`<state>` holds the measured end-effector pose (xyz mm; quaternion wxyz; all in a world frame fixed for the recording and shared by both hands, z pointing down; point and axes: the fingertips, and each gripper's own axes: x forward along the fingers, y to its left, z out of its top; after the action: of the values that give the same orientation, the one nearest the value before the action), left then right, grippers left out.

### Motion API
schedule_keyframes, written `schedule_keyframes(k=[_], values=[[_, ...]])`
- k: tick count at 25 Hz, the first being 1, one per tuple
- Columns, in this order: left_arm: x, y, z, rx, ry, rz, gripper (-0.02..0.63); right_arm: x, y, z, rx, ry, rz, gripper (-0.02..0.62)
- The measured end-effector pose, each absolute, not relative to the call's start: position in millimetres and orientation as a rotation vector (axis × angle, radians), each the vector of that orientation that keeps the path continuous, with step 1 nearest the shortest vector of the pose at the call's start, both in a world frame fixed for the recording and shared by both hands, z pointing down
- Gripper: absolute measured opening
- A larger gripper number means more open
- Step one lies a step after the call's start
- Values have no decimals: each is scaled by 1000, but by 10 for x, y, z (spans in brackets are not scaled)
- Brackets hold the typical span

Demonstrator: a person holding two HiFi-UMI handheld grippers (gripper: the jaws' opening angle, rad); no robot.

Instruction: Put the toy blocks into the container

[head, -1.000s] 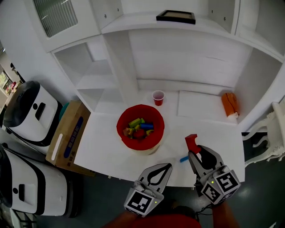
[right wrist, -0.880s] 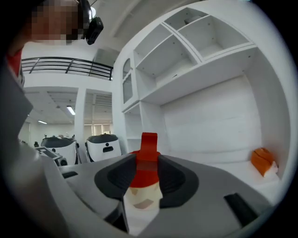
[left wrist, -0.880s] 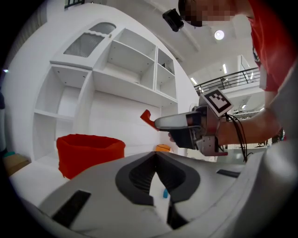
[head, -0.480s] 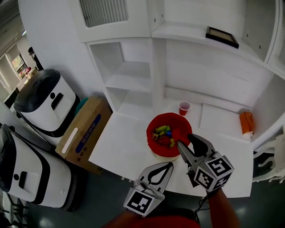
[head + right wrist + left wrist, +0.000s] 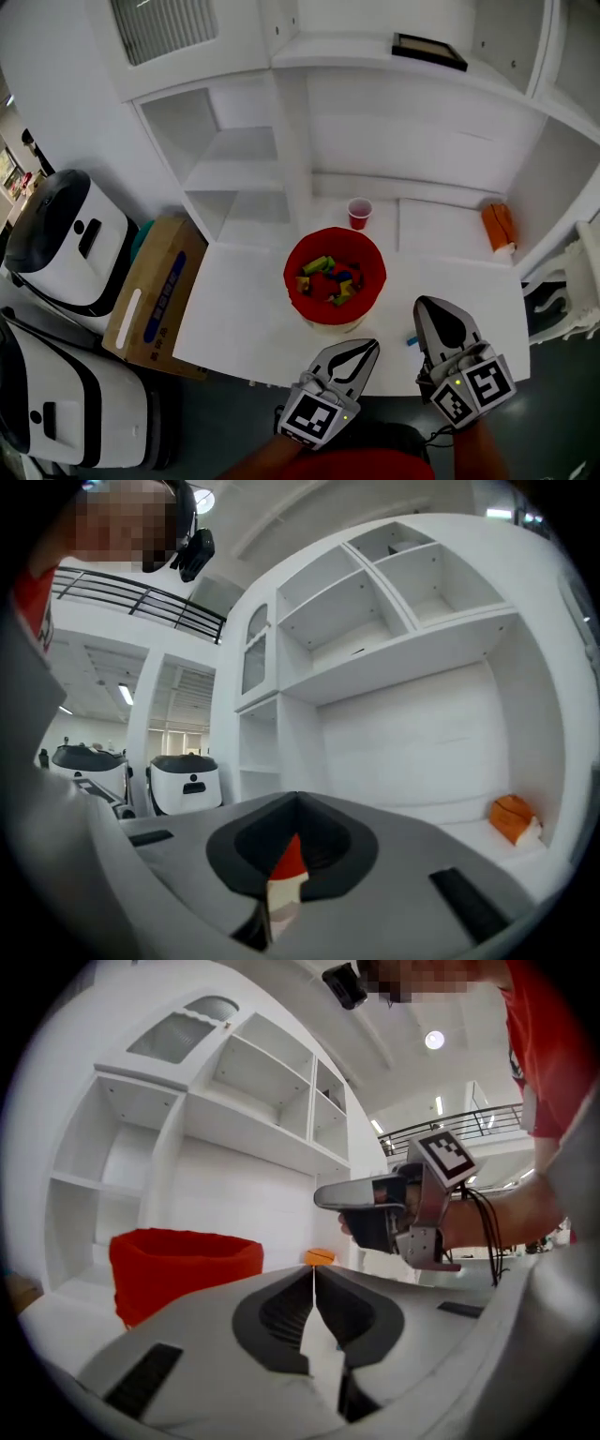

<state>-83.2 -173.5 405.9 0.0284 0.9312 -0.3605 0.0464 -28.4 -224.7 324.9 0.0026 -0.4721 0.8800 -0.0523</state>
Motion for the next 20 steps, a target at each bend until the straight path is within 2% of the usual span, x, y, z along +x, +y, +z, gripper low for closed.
schedule_keyframes(k=[2,5,7,15,20], values=[[-640,-1751,4228,2901,-1029,217,19,-55,-2149,3299,-1553,2727,-184,11],[-323,-1790,4508,2891,-919,343,106,291,-2030,3416,-1655,2685,-228,12],[-127,-1826,4735,2880,-862,455,131,490,-1965,3494,-1703,2664,-259,12],[337,-1978,5535,2801,-750,853,170,982,-1835,3681,-1714,2675,-333,12],[407,-2100,5753,2741,-771,948,170,1177,-1899,3746,-1688,2698,-371,12]])
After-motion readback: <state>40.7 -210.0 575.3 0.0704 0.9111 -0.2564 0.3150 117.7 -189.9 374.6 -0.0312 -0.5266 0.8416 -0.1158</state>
